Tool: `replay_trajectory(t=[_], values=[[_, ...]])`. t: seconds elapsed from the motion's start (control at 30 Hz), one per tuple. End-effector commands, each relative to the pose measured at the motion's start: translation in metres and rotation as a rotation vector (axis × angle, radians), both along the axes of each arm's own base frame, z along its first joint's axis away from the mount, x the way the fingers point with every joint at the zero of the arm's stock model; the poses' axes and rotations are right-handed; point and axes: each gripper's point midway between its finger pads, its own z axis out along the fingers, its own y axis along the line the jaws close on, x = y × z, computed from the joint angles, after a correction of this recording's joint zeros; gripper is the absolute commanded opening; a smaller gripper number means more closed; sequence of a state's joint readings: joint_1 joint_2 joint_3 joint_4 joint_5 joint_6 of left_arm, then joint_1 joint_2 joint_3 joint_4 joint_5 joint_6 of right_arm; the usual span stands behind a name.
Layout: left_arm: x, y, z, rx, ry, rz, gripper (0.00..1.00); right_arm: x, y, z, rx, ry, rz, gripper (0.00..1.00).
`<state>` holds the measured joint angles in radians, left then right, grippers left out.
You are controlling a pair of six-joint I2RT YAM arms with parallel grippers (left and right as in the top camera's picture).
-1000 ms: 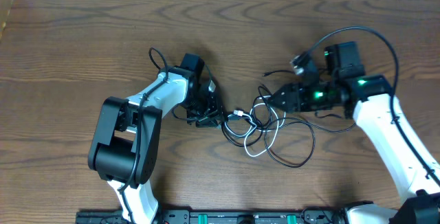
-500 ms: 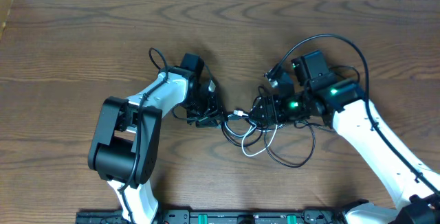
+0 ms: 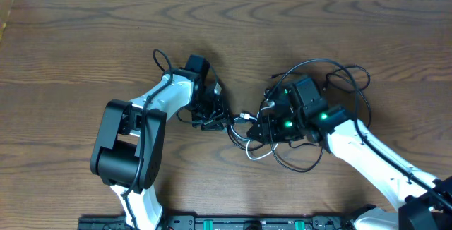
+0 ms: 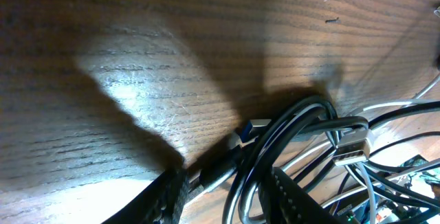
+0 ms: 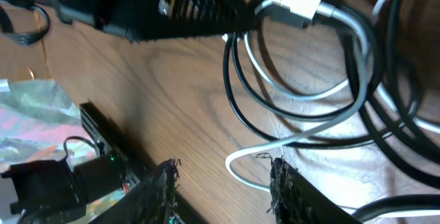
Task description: Untangle cables
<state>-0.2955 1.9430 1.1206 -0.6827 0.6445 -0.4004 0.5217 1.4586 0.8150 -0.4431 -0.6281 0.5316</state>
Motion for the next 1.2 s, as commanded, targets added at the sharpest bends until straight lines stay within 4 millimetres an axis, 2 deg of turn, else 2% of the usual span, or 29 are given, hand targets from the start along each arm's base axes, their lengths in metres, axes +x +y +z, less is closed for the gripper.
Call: replay_trajectory(t=[0.0,0.17,0.33,0.4,0.57,0.77,0.97,1.03,1.17], values=[[-0.009,0.036,-0.039,0.204,0.016,-0.004,0.41,-0.003,0.000,-0.008,-0.006,0.031,-0.042,0.40],[-0.007,0.043,-0.042,0.250,0.004,-0.007,0.39,-0.002,-0.003,-0.014,-0.030,0.022,-0.058,0.38],[-0.007,0.044,-0.042,0.252,0.002,-0.006,0.14,-0.001,-0.004,-0.014,-0.035,0.019,-0.061,0.38],[-0.007,0.044,-0.042,0.253,0.002,-0.006,0.13,-0.001,-0.004,-0.014,-0.036,0.019,-0.061,0.37],[-0.007,0.044,-0.042,0.253,0.002,-0.006,0.17,-0.001,-0.004,-0.014,-0.035,0.019,-0.061,0.37],[-0.006,0.045,-0.041,0.249,0.003,-0.002,0.17,-0.001,-0.004,-0.014,-0.035,0.019,-0.061,0.37],[-0.004,0.044,-0.030,0.215,-0.016,-0.033,0.17,-0.001,-0.004,-0.015,-0.036,0.021,-0.060,0.37],[-0.005,0.040,-0.021,0.186,-0.024,-0.060,0.26,-0.001,-0.004,-0.015,-0.036,0.020,-0.060,0.36],[-0.007,0.040,0.000,0.175,-0.046,-0.066,0.34,0.000,-0.004,-0.015,-0.040,0.013,-0.061,0.37]])
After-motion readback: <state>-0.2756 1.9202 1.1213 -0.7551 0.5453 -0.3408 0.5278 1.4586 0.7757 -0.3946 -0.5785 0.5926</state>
